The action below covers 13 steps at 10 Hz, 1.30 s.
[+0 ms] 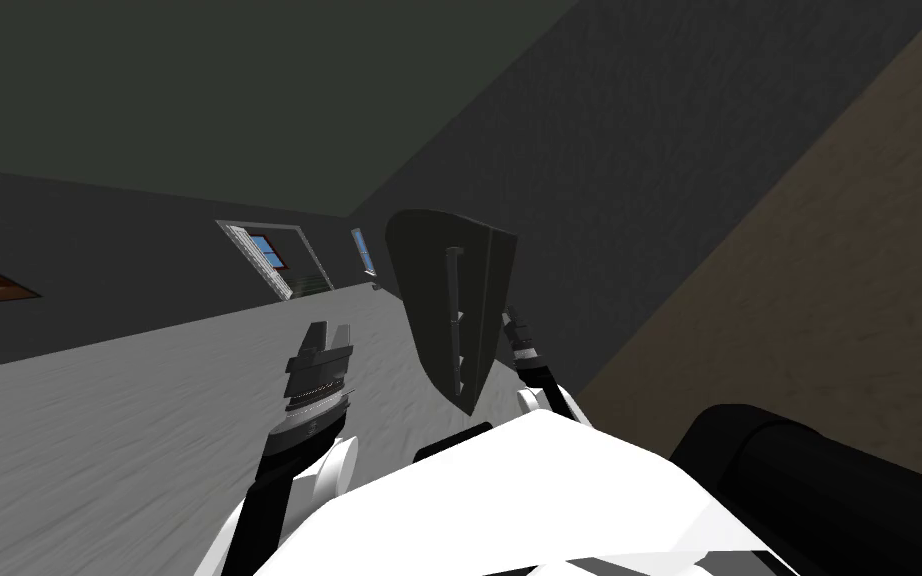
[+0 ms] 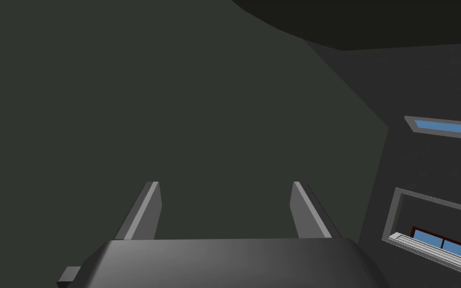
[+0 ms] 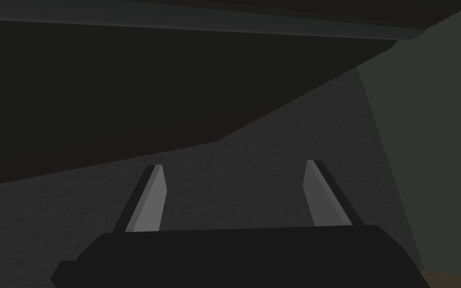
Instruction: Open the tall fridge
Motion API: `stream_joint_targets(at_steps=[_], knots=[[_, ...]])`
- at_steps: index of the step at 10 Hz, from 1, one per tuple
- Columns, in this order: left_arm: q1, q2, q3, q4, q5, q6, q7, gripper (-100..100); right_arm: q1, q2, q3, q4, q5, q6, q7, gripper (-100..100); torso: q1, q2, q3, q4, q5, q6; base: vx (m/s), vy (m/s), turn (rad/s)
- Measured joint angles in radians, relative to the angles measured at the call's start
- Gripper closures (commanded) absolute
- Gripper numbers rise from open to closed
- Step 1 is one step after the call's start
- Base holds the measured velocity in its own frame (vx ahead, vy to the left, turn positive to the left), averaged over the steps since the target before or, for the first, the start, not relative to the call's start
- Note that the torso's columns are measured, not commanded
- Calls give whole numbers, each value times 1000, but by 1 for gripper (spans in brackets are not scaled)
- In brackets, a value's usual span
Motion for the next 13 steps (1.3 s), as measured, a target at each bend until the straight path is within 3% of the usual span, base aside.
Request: stream_joint_targets(at_steps=[2, 9, 10, 13], knots=[[0, 0, 0, 0, 0, 0, 0, 0, 0, 0, 0, 0, 0, 0, 0, 0, 0, 104, -209, 105, 0, 0, 0, 0, 0], [0, 0, 0, 0, 0, 0, 0, 0, 0, 0, 0, 0, 0, 0, 0, 0, 0, 618, -1234, 617, 0, 0, 0, 0, 0], [0, 0, 0, 0, 0, 0, 0, 0, 0, 0, 0, 0, 0, 0, 0, -100, 0, 691, -1382, 691, 0, 0, 8, 13, -23], [0, 0, 0, 0, 0, 0, 0, 0, -8, -68, -1, 5, 7, 7, 14, -100, 2, 737, -1475, 737, 0, 0, 6, 47, -52]])
